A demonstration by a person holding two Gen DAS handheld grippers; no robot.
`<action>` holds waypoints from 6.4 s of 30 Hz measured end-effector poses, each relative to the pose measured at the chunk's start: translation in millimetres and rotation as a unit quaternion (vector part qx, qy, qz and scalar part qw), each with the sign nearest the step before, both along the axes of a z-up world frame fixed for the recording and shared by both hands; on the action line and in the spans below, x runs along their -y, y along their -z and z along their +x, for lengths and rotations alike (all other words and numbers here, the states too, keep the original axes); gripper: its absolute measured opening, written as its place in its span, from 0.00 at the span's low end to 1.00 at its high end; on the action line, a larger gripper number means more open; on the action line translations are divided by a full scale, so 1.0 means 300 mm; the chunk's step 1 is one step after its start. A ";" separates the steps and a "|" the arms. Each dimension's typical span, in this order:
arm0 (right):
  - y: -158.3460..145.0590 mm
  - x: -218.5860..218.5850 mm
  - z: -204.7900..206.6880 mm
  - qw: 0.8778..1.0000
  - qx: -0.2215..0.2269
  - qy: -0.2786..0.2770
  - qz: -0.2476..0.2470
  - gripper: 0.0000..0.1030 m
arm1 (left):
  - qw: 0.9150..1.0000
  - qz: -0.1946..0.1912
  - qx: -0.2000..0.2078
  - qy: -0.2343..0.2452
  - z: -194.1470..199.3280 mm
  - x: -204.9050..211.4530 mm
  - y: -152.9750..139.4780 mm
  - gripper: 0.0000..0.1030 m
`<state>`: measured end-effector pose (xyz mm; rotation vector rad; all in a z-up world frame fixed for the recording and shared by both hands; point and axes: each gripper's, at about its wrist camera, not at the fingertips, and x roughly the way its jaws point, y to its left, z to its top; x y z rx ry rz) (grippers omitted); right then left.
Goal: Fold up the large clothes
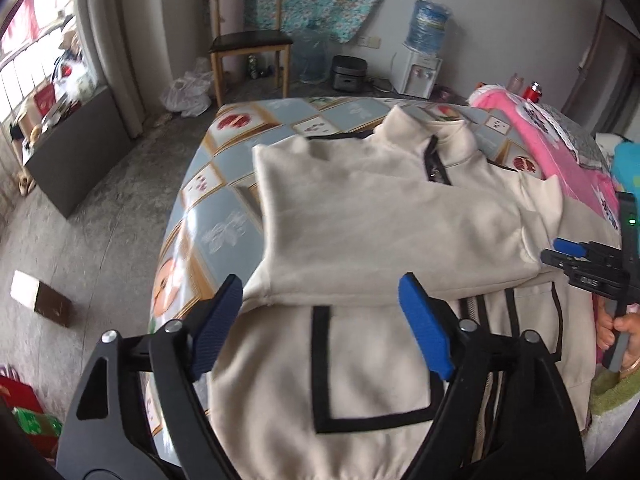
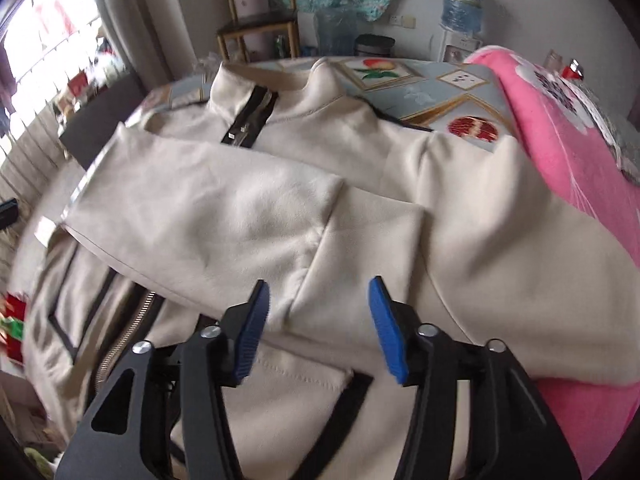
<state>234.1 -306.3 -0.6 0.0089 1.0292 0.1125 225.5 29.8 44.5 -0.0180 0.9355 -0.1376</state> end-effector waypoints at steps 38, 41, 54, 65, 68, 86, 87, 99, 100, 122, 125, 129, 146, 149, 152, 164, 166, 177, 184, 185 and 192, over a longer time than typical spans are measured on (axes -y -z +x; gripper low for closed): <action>0.061 1.526 -0.582 0.796 0.076 0.554 0.231 0.07 | 0.995 0.046 -0.092 0.005 0.263 0.313 0.354 0.93; -0.046 1.477 -0.585 0.811 0.107 0.537 0.206 0.07 | 0.995 0.047 -0.089 0.007 0.262 0.312 0.353 0.93; -0.751 0.780 -0.265 0.913 0.268 0.253 0.176 0.06 | 0.995 0.048 -0.088 0.019 0.263 0.310 0.356 0.93; -0.544 0.132 0.111 0.951 0.177 0.089 0.237 0.06 | 0.994 0.046 -0.088 0.035 0.253 0.302 0.353 0.93; -0.352 0.011 0.184 0.961 0.111 0.078 0.241 0.06 | 0.994 0.046 -0.086 0.042 0.250 0.300 0.354 0.93; -0.023 -0.164 0.145 0.970 -0.067 -0.003 0.234 0.46 | 0.994 0.046 -0.083 0.050 0.248 0.297 0.353 0.93; -0.033 -0.152 0.128 0.969 -0.066 -0.004 0.240 0.48 | 0.994 0.046 -0.083 0.050 0.248 0.297 0.353 0.93; 0.115 -0.080 0.105 0.983 -0.064 0.040 0.166 0.45 | 0.994 0.049 -0.087 0.054 0.248 0.300 0.351 0.93; 0.135 -0.083 0.105 0.984 -0.065 0.039 0.159 0.44 | 0.994 0.048 -0.088 0.053 0.248 0.299 0.349 0.93; 0.111 0.022 -0.213 0.988 -0.044 0.054 0.135 0.53 | 0.978 -0.125 -0.101 0.131 0.239 0.453 0.265 0.63; 0.132 0.039 -0.225 0.987 -0.044 0.053 0.147 0.53 | 0.977 -0.130 -0.116 0.123 0.255 0.471 0.301 0.51; 0.139 0.046 -0.233 0.986 -0.034 0.048 0.155 0.53 | 0.978 -0.136 -0.128 0.099 0.280 0.473 0.327 0.45; 0.145 0.064 -0.249 0.991 -0.010 0.062 0.118 0.53 | 0.961 -0.211 -0.173 0.054 0.321 0.438 0.352 0.24; 0.144 0.052 -0.253 0.992 -0.006 0.064 0.106 0.53 | 0.963 -0.197 -0.174 0.051 0.323 0.455 0.348 0.17; 0.143 0.044 -0.255 0.993 -0.007 0.065 0.097 0.53 | 0.970 -0.180 -0.150 0.066 0.311 0.469 0.300 0.06; 0.137 0.003 -0.242 0.996 -0.015 0.072 0.059 0.53 | 0.969 -0.220 -0.113 0.020 0.360 0.175 0.188 0.07; 0.133 -0.003 -0.234 0.996 -0.021 0.073 0.054 0.53 | 0.961 -0.237 -0.142 0.004 0.365 0.126 0.256 0.07; 0.135 -0.011 -0.215 0.994 -0.025 0.094 0.048 0.53 | 0.961 -0.218 -0.170 0.000 0.324 0.133 0.345 0.30; 0.136 -0.014 -0.224 0.994 -0.023 0.097 0.040 0.53 | 0.980 -0.175 -0.094 0.027 0.292 0.154 0.233 0.06; 0.137 -0.015 -0.225 0.994 -0.023 0.097 0.038 0.53 | 0.981 -0.176 -0.075 0.028 0.286 0.138 0.186 0.06; 0.138 -0.033 -0.228 0.995 -0.023 0.096 0.024 0.53 | 0.987 -0.161 0.016 0.002 0.285 -0.084 -0.074 0.06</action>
